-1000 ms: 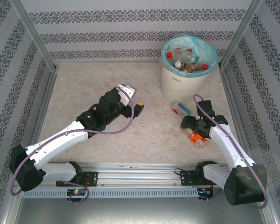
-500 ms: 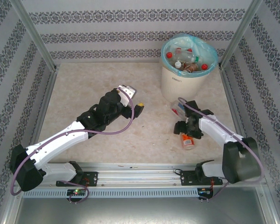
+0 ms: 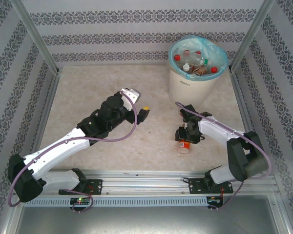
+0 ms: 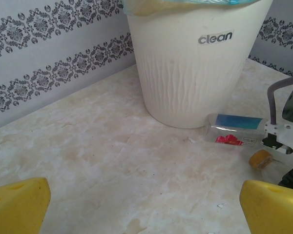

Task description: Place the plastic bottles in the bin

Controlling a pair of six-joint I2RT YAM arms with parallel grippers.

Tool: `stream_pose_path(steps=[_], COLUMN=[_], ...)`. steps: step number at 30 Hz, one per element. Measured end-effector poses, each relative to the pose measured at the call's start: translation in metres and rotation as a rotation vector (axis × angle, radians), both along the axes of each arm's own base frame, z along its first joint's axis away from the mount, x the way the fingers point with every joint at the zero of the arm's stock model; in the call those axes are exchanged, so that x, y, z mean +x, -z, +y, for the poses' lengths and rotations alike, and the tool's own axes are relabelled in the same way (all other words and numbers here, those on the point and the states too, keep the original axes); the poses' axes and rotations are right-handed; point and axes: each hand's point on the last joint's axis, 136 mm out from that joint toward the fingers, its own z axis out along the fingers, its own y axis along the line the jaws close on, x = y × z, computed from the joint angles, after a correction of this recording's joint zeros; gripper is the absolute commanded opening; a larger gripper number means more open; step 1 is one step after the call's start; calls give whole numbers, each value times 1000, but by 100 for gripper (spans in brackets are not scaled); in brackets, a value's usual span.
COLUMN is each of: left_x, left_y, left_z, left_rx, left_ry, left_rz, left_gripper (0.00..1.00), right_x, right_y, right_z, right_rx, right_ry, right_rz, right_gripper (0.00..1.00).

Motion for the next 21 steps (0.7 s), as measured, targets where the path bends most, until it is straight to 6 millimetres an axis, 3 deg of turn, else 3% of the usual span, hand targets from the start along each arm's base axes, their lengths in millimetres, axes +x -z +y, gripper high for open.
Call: stream_pose_path(steps=[6,10,15,21], left_x=[2,12,14,7], left_y=[1,-11,-41,-64], left_z=[-2,-14,-15,-7], left_rx=[1,-18,-78,-124], left_ry=[-6,-7,-22,-29], left_rz=[23,46,35,-2], left_gripper=[100,100,100,100], right_x=[5,12,34,71], right_y=[-29,-74,-154,-285], right_z=[36,66,88,99], right_rx=[116,252,375,409], right_ry=[-90,-167,-231,-324], right_rz=[-114,-252,-453,-803], right_gripper=[54,49,47,44])
